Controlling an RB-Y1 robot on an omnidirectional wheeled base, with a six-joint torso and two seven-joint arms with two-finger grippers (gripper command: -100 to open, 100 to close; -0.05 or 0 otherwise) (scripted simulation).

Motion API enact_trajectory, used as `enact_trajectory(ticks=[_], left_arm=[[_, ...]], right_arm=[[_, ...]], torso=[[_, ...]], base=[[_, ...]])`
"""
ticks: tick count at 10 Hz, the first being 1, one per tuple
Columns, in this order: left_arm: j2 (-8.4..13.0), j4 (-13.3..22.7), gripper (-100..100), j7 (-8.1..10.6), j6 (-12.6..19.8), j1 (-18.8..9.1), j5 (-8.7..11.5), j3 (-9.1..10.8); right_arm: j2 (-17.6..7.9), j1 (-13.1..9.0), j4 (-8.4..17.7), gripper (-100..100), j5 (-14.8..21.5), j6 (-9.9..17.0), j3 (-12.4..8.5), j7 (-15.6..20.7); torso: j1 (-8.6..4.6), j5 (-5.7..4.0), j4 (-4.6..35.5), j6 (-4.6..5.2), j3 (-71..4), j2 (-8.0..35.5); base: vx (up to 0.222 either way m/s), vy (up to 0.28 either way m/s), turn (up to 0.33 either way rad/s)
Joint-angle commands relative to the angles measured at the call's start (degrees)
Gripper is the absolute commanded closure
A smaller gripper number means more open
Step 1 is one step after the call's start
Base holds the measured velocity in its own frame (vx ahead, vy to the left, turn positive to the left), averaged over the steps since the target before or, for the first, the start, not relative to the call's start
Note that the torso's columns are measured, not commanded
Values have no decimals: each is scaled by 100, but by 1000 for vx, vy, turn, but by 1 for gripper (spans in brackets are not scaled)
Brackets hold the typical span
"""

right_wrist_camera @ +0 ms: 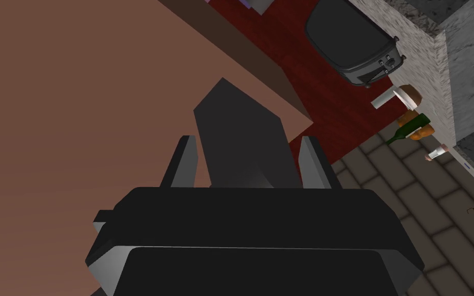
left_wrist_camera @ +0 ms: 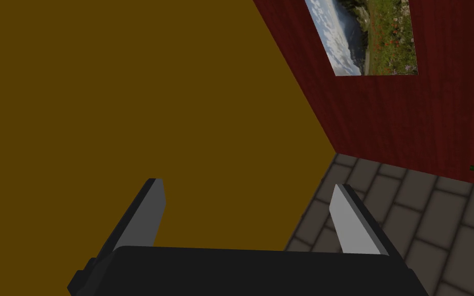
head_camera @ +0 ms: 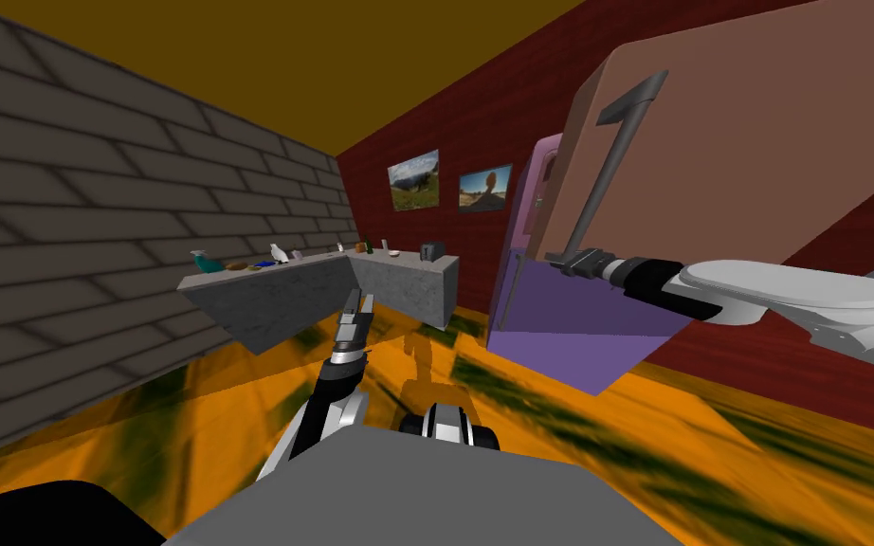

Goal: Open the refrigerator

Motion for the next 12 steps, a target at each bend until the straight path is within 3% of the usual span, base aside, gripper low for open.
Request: enact_trajectory(ticks=[1, 2, 3, 4, 5, 6, 7, 8, 9, 11, 12], left_arm=[[0, 0, 0, 0, 0, -1, 0, 0], [0, 0, 0, 0, 0, -2, 0, 0], [0, 0, 0, 0, 0, 0, 0, 0], [-1, 0, 0, 0, 0, 2, 0, 0], [0, -1, 0, 0, -1, 1, 0, 0], [0, -1, 0, 0, -1, 1, 0, 0], [1, -1, 0, 0, 0, 0, 0, 1], [0, 0, 0, 0, 0, 1, 0, 0], [-1, -1, 0, 0, -1, 3, 0, 0], [0, -1, 0, 0, 0, 2, 0, 0], [0, -1, 0, 0, -1, 3, 0, 0]], right_arm=[[225, -438, 330, 100, 451, -428, 259, -325], [225, -544, 330, 100, 538, -428, 259, -325], [209, -492, 332, 100, 475, -384, 250, -289], [501, -778, 618, 100, 777, -703, 77, -176], [501, -785, 742, 100, 796, -805, 77, -176], [782, -1005, 927, 100, 1040, -1009, -123, -51], [782, -1078, 1080, 100, 1101, -1220, -123, -51], [782, -1078, 1152, 100, 1101, -1220, -123, -51], [1062, -1361, 1327, 100, 1388, -1519, -286, 75], [1062, -1372, 1562, 100, 1406, -1622, -323, 75], [1343, -1587, 1725, 100, 1684, -1943, -523, 200]], torso=[[-5, 3, -4, -8, -13, -11], [1, -8, -20, -26, -5, -1], [29, 4, -18, -19, -18, -27], [44, 19, -21, -19, -48, -71], [30, 27, -8, -40, -44, -49], [-2, 15, 6, -9, -21, -19], [-32, 8, 28, 7, 8, 27], [-20, 6, 35, 34, 15, 30], [-10, 12, 31, 40, -1, 5], [-33, 11, 41, 27, 12, 30], [-34, 7, 36, 39, 2, 13]], base=[[-346, -143, 234], [-268, -88, 88], [-101, -25, -4], [-159, -74, 100], [-184, -131, 134], [-238, -177, 170], [-183, -97, 106], [-66, -2, -25], [-149, -48, 78], [-108, -76, 67], [-194, -71, 92]])
